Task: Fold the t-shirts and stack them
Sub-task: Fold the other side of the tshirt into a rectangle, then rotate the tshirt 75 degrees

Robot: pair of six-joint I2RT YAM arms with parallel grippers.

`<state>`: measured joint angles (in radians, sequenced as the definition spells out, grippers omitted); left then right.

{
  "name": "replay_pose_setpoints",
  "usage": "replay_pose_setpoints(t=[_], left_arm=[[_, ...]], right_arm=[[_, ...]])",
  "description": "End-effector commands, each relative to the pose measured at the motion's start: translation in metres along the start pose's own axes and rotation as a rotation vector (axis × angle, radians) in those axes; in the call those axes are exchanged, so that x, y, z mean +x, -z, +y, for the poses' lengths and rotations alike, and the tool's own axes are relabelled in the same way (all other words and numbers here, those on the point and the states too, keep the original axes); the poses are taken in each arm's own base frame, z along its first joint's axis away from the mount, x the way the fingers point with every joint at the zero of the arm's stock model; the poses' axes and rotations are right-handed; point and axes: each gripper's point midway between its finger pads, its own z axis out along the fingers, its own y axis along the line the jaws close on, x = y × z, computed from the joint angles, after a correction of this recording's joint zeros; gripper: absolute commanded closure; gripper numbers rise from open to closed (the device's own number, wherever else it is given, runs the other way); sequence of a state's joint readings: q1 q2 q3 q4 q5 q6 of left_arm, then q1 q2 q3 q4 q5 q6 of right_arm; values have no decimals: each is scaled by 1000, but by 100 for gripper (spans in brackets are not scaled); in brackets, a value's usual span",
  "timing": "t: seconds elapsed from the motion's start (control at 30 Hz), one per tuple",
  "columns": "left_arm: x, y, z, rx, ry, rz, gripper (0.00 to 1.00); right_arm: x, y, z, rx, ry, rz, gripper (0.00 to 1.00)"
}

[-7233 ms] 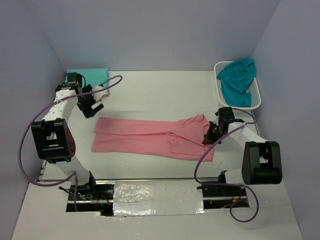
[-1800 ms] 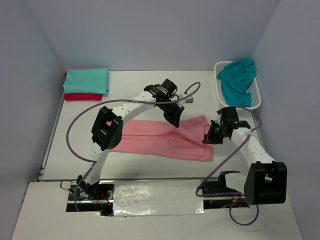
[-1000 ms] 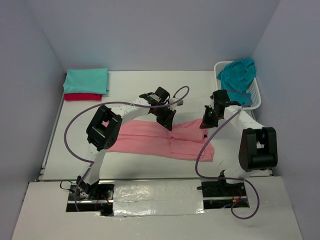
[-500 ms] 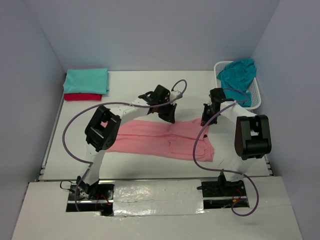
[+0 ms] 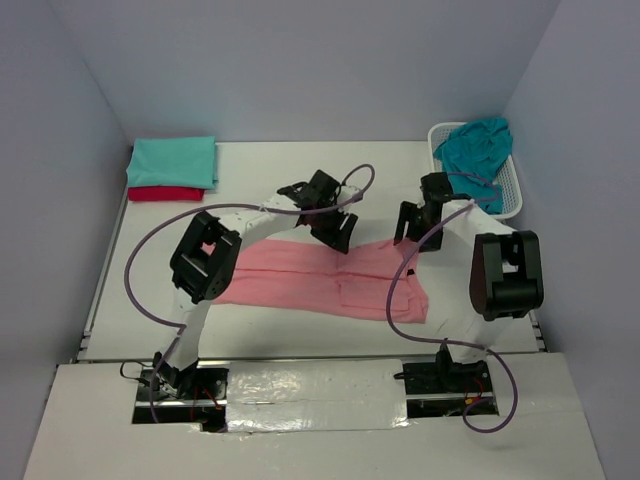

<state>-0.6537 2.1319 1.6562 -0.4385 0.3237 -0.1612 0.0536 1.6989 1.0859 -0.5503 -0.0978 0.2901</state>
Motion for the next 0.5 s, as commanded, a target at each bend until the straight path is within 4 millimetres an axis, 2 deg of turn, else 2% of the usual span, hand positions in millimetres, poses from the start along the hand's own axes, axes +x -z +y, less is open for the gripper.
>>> replay_pose_setpoints(t=[0.0,0.03,0.07,0.1,0.13,0.17,0.2,0.23,0.27,0.33,0.37,0.4,0.43,0.47], left_arm=[[-67,60,2,-61,-71,-165,30],[-70,69,5,-78,-83,-163,16],[-76,79,7,-95,-92,-175,16],[-93,99,10,-120,-118,-219,15],[-90,108,14,-137,-116,-202,15],[-98,130,20,-164,-133,-229,16],[-96,141,26,-180,-130,-226,17],[-82,151,45,-212,-96,-188,20],[-79,172,55,-249,-132,-198,22],[-56,191,81,-304,-110,-167,27],[-30,204,107,-350,-58,-138,28],[-14,211,125,-392,-48,-107,29],[20,217,154,-436,23,-46,29],[35,226,168,-470,51,-27,29]], right_arm=[[-26,41,-2,45,-26,-111,17],[-20,46,-5,60,-44,-96,16],[-18,55,-7,64,-57,-108,15],[-5,56,-13,76,-75,-73,14],[1,62,-14,67,-106,-71,14],[9,64,-12,27,-136,-51,14],[15,66,-17,6,-178,-44,14],[29,70,-20,-15,-232,-56,14],[35,73,-23,-31,-275,-65,13],[55,79,-26,-62,-319,-112,13],[62,79,-25,-80,-343,-118,11],[74,77,-28,-84,-356,-121,10],[81,75,-30,-85,-366,-109,10],[88,72,-31,-85,-379,-90,10]])
